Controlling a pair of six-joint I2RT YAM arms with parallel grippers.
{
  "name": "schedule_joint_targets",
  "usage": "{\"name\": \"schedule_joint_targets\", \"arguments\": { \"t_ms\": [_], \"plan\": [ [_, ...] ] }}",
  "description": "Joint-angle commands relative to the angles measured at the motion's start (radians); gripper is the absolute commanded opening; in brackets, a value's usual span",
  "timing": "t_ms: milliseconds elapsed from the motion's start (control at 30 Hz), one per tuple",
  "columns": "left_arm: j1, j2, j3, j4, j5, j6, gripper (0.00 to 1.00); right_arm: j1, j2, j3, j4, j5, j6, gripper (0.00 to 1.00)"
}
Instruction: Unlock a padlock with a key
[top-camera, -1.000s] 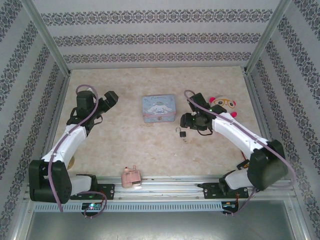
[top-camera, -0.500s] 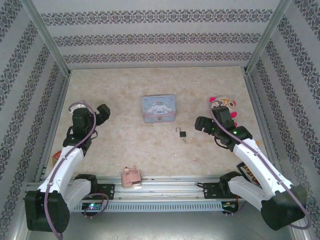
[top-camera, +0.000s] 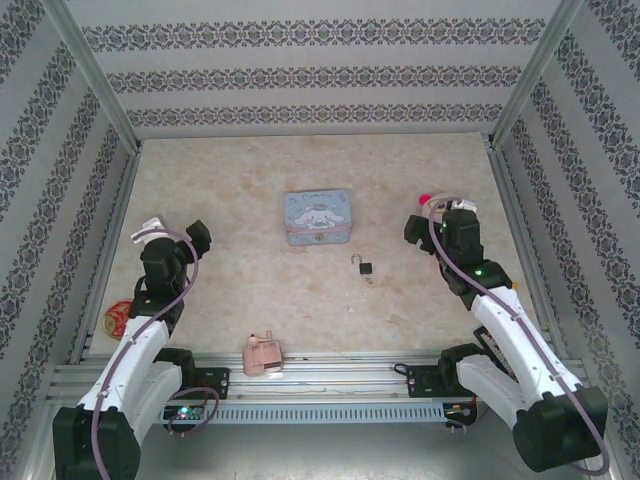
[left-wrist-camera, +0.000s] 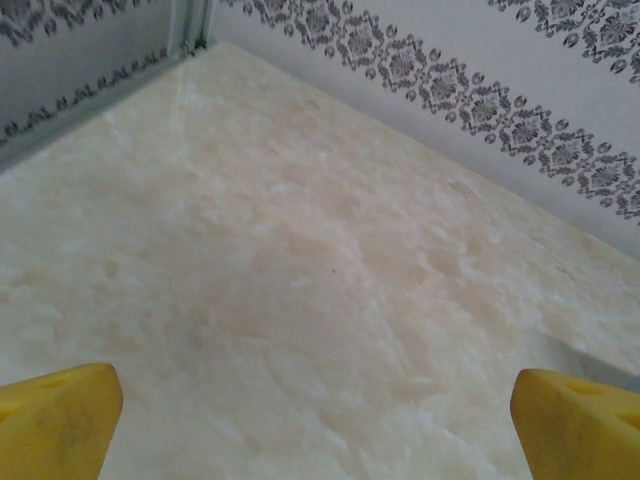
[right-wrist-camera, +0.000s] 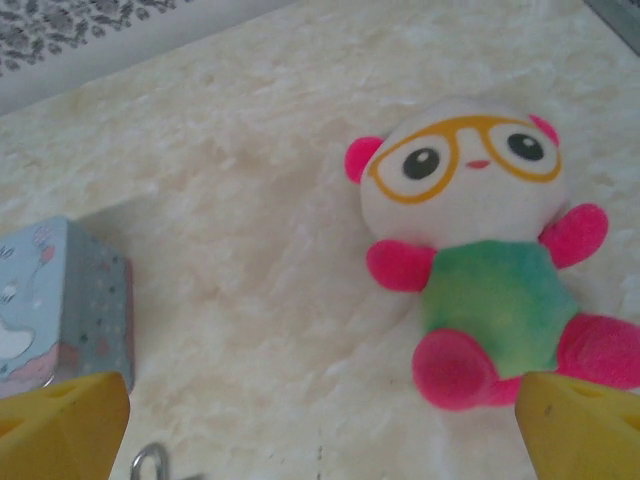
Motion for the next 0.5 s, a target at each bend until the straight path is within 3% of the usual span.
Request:
{"name": "schedule_joint_targets", "arguments": {
  "t_ms": [0,200,467],
  "plan": [
    [0.021,0.038,-0.02,0.127,-0.053,0.122,0.99,-0.057,0.062,0.007,0.071,-0.07,-0.038,0.98],
    [0.063,0.182,0.028,0.162,-0.01,0.214,0.99,-0.075,0.115,0.005,0.151,0.003,-0.096,0.98],
    [0.116,0.365,0.04,0.323,0.065,0.27,0.99,-0.078,0.082,-0.117,0.414,0.11,-0.193,0.98]
  ]
}}
